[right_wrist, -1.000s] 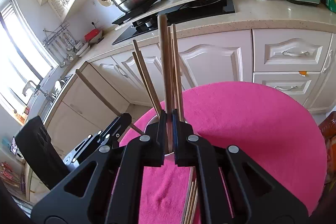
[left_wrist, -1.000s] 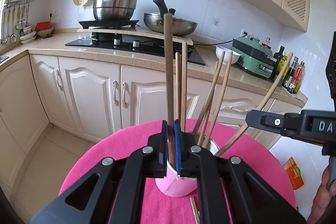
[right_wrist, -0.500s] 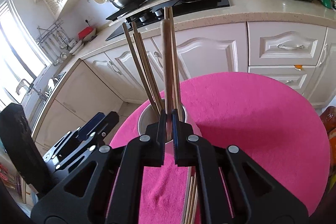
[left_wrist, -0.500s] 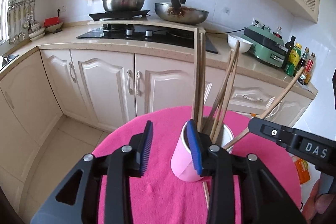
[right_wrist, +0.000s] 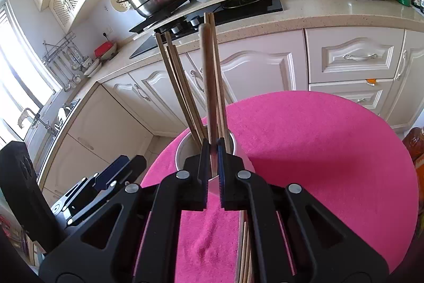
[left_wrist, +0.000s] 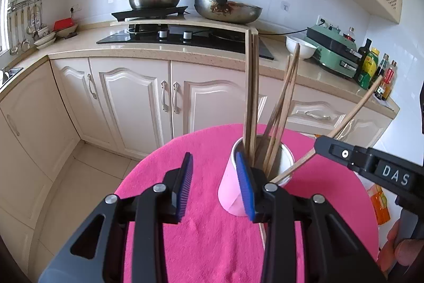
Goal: Organize utensils
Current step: 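Open both grippers over the pink cup and pull them back toward the loose chopsticks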
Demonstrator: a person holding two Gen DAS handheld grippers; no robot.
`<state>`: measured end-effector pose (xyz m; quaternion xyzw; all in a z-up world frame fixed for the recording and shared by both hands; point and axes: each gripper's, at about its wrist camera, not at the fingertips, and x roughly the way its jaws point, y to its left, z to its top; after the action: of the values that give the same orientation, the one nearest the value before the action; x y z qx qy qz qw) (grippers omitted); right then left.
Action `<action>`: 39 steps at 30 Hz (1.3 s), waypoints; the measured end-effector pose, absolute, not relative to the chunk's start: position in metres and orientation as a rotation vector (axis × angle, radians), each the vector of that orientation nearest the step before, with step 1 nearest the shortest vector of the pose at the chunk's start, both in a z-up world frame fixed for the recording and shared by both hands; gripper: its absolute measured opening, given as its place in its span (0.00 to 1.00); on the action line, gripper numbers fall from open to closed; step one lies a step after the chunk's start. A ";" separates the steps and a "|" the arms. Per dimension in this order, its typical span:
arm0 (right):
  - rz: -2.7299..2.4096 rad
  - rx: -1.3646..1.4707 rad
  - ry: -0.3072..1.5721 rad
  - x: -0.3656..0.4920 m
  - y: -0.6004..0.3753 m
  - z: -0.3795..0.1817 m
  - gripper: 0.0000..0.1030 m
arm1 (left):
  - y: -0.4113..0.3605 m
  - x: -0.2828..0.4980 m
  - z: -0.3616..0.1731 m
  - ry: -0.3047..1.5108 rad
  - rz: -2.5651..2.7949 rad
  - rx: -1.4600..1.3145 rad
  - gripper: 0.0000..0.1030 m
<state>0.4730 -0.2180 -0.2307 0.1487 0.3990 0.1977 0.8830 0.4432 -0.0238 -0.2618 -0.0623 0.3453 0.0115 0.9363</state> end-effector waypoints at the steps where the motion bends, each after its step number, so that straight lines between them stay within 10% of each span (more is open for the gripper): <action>1: 0.409 0.310 0.829 0.472 -0.218 -0.230 0.07 | -0.024 0.442 -0.262 0.707 0.021 -0.124 0.33; 4: 0.396 0.323 0.819 0.469 -0.219 -0.229 0.14 | -0.024 0.439 -0.260 0.708 0.020 -0.111 0.33; 8: 0.377 0.332 0.791 0.462 -0.222 -0.225 0.49 | -0.023 0.435 -0.259 0.710 0.018 -0.103 0.34; 39: 0.257 0.323 0.991 0.397 -0.275 -0.291 0.50 | -0.081 0.409 -0.354 1.109 -0.183 -0.069 0.35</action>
<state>0.3969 -0.2755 -0.2912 0.1540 0.4721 0.1226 0.8593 0.4085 -0.0806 -0.3544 -0.0328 0.5255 -0.0867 0.8458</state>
